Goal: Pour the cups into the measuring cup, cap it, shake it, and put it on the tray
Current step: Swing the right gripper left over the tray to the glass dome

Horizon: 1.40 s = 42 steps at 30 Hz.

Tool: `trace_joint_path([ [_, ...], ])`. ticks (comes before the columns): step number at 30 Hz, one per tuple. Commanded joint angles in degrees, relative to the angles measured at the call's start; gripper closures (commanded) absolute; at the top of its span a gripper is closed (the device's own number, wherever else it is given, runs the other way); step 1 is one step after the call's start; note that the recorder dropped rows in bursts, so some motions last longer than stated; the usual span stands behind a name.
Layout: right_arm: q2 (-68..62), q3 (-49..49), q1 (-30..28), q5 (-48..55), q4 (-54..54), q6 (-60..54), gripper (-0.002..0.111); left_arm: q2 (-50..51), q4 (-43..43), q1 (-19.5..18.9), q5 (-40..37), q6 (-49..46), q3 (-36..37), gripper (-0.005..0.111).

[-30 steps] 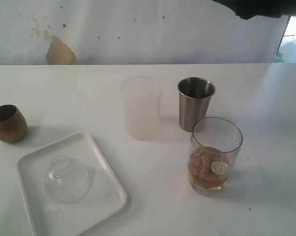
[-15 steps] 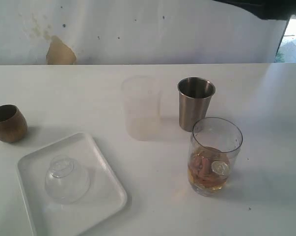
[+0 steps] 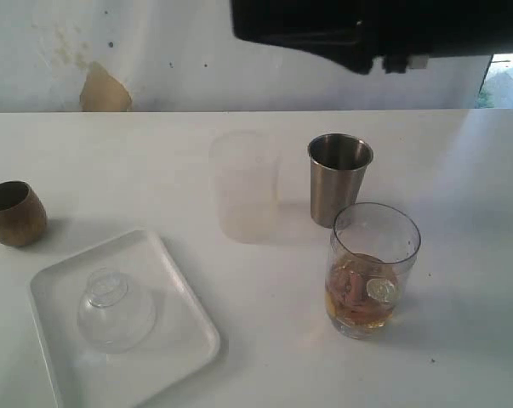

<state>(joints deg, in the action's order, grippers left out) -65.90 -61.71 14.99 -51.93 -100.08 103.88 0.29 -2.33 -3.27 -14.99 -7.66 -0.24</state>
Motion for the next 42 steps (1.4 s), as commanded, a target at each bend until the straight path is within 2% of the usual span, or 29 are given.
trace_joint_path([
  [1,-0.42,-0.47,11.85,17.73,0.13,-7.78,0.064,-0.29,0.11,0.00,0.31,0.07,0.24,0.107],
  [4,-2.47,-0.47,19.83,34.64,0.13,-13.98,0.064,-0.29,0.11,0.00,0.31,0.07,0.24,0.107],
  [7,-5.16,-0.47,28.03,52.55,0.13,-27.08,0.064,-0.29,0.11,0.00,0.31,0.07,0.24,0.107],
  [8,-6.41,-0.47,30.94,60.17,0.13,-32.53,0.064,-0.29,0.11,0.00,0.31,0.07,0.24,0.107],
  [10,-9.34,-1.11,36.37,78.38,0.13,-36.47,0.064,-0.29,0.11,0.00,0.31,0.07,0.24,0.107],
  [12,-12.77,-3.09,39.62,90.95,4.95,-39.46,0.064,-0.29,0.11,0.00,0.31,0.07,0.24,0.107],
  [13,-14.59,-4.91,40.51,94.15,12.70,-44.50,0.064,-0.29,0.11,0.00,0.31,0.07,0.24,0.107],
  [18,-22.57,-17.78,40.28,97.46,53.15,-74.63,0.064,-0.29,0.11,0.00,0.31,0.07,0.24,0.107],
  [24,-28.30,-29.52,40.28,107.00,87.38,-100.57,0.064,-0.29,0.11,0.00,0.31,0.07,0.24,0.107],
  [26,-30.51,-31.54,40.28,109.81,91.18,-103.88,0.064,-0.29,0.11,0.00,0.31,0.07,0.24,0.107],
  [30,-34.95,-32.89,40.28,112.72,91.50,-103.88,0.061,-0.29,0.11,0.00,0.31,0.07,0.24,0.107],
  [35,-40.20,-33.28,40.28,111.51,93.37,-103.88,0.051,-0.29,0.11,0.00,0.31,0.07,0.24,0.107],
  [42,-47.00,-38.70,40.28,107.86,93.87,-102.68,0.048,-0.29,0.11,0.00,0.31,0.07,0.24,0.107],
])
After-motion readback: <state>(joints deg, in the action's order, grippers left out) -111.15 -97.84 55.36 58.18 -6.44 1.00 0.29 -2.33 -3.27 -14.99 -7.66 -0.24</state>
